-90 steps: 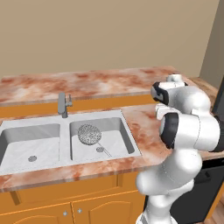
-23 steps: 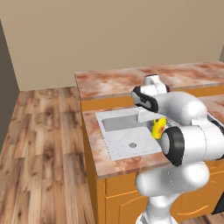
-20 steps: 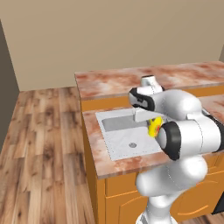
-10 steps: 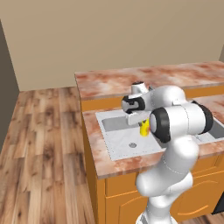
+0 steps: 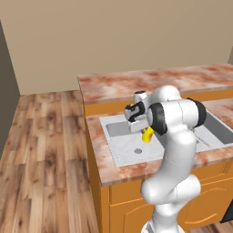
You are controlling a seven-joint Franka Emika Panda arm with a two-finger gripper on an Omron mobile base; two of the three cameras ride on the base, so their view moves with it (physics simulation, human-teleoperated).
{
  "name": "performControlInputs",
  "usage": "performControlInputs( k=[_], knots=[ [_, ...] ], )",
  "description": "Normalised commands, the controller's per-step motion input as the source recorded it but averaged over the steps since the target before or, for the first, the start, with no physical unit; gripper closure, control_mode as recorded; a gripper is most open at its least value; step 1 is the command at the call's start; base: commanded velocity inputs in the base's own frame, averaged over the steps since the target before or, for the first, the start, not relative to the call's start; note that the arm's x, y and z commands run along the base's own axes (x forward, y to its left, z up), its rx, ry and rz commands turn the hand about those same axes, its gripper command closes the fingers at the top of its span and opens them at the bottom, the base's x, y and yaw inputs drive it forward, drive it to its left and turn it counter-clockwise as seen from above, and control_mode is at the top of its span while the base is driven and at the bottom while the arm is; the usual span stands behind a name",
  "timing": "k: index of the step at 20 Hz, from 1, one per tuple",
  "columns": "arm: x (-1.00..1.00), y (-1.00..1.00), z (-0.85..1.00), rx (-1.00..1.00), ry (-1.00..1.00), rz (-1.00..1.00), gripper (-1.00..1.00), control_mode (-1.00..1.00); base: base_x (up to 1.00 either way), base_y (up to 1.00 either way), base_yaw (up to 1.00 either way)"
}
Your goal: Place the cup in the left basin and the strainer in the right basin of the sink.
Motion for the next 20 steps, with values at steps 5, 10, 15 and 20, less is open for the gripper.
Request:
performControlInputs(
  k=[5, 10, 15, 20],
  knots=[
    [0.57, -0.19, -0.47, 0.00, 0.07, 0.00, 1.00, -1.00, 0.00, 0.00, 0.00],
    [0.36, -0.04, -0.41, 0.00, 0.02, 0.00, 1.00, -1.00, 0.00, 0.00, 0.00],
    [0.25, 0.09, -0.40, 0.00, 0.00, 0.00, 1.00, -1.00, 0.00, 0.00, 0.00],
    [0.20, 0.06, -0.40, -0.01, 0.00, 0.00, 1.00, -1.00, 0.00, 0.00, 0.00]
  ],
)
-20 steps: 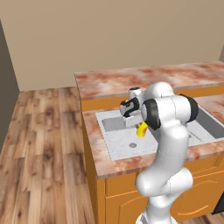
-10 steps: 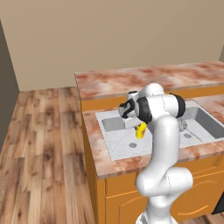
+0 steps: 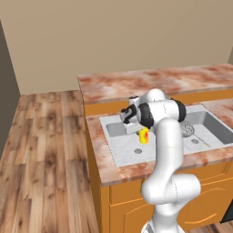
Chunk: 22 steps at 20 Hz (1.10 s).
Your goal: Place the cup in the left basin and the strainer in the right basin of the sink.
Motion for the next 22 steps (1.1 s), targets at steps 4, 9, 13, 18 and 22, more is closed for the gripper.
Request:
performControlInputs(
  k=[4, 9, 13, 18, 22],
  knots=[
    [0.05, 0.01, -0.21, 0.04, 0.00, 0.00, -1.00, -1.00, 0.00, 0.00, 0.00],
    [-0.19, 0.00, -0.19, 0.06, 0.00, -0.01, -1.00, -1.00, 0.00, 0.00, 0.00],
    [-0.35, 0.00, -0.16, 0.06, 0.00, -0.02, -1.00, -1.00, 0.00, 0.00, 0.00],
    [-0.11, 0.00, -0.04, 0.01, 0.00, -0.01, -1.00, -1.00, 0.00, 0.00, 0.00],
    [0.09, 0.05, 0.38, -0.01, -0.01, 0.00, -1.00, -1.00, 0.00, 0.00, 0.00]
  ],
)
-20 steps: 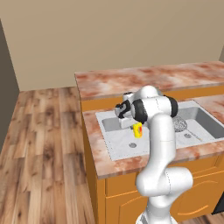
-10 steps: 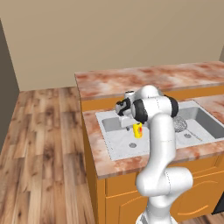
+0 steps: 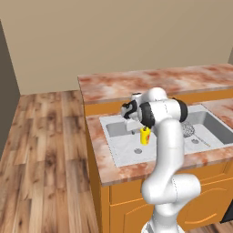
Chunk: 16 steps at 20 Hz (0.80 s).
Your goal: Place the cup in the left basin and the strainer in the right basin of the sink.
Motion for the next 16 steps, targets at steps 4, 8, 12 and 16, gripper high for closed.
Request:
performControlInputs(
  k=[4, 8, 12, 16],
  knots=[
    [0.01, 0.05, 0.75, 0.00, -0.06, 0.00, -1.00, -1.00, 0.00, 0.00, 0.00],
    [-0.09, -0.02, 0.72, 0.00, -0.06, 0.00, -1.00, -1.00, 0.00, 0.00, 0.00],
    [-0.45, 0.00, 0.68, 0.04, -0.11, 0.00, -1.00, -1.00, 0.00, 0.00, 0.00],
    [-0.61, -0.04, 0.11, 0.15, -0.20, -0.01, -1.00, -1.00, 0.00, 0.00, 0.00]
  ],
)
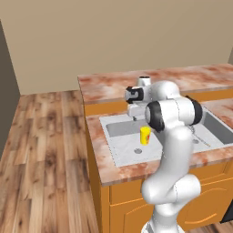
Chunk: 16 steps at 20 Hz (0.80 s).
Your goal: Place the cup in the left basin and the strainer in the right basin of the sink.
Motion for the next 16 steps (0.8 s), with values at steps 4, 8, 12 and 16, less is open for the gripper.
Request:
performControlInputs(
  k=[4, 8, 12, 16],
  knots=[
    [-0.86, -0.01, 0.08, 0.11, -0.30, 0.06, -1.00, -1.00, 0.00, 0.00, 0.00],
    [-0.96, 0.04, 0.21, 0.08, -0.25, 0.04, -1.00, -1.00, 0.00, 0.00, 0.00],
    [-1.00, 0.27, 0.13, -0.03, -0.05, 0.03, -1.00, -1.00, 0.00, 0.00, 0.00],
    [-1.00, 0.35, 0.01, -0.08, 0.04, 0.04, -1.00, -1.00, 0.00, 0.00, 0.00]
  ],
)
